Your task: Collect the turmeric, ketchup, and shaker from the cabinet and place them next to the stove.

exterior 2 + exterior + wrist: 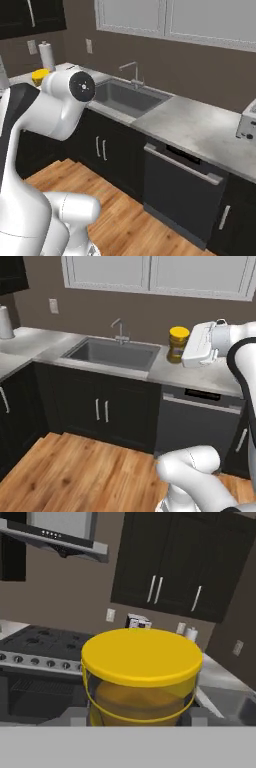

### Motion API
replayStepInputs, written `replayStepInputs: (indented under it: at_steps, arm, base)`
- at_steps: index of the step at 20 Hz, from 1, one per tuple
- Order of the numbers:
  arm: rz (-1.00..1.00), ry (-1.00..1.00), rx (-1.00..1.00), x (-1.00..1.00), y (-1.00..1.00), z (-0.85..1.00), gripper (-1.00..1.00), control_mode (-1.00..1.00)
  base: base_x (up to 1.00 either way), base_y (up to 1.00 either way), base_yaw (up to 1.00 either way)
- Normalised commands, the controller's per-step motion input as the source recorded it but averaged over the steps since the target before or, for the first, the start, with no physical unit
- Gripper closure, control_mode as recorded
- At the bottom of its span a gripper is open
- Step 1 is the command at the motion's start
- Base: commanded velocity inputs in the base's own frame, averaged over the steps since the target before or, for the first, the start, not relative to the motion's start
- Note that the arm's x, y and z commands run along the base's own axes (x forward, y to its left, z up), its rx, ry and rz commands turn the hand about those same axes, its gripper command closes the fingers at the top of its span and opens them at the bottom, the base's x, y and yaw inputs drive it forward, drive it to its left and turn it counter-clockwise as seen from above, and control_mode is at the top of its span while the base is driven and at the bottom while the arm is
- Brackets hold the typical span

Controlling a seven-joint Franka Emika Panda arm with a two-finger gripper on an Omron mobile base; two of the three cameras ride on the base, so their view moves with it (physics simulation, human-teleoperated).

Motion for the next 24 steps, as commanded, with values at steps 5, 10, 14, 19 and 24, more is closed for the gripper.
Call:
replayStepInputs:
  at_steps: [5, 10, 14, 19, 24]
  arm:
    - [0.0, 0.0, 0.0, 0.0, 0.0, 0.0, 1.0, 1.0]
    - [0.0, 0.0, 0.0, 0.0, 0.0, 0.0, 1.0, 1.0]
    - [0.0, 0.0, 0.0, 0.0, 0.0, 0.0, 1.0, 1.0]
    - [0.0, 0.0, 0.0, 0.0, 0.0, 0.0, 1.0, 1.0]
    - [0.0, 0.0, 0.0, 0.0, 0.0, 0.0, 1.0, 1.0]
  base:
    - [0.0, 1.0, 0.43]
    - [0.16, 0.86, 0.44]
    - [0.18, 0.78, 0.46]
    - [0.51, 0.53, 0.45]
    - [0.85, 0.12, 0.4]
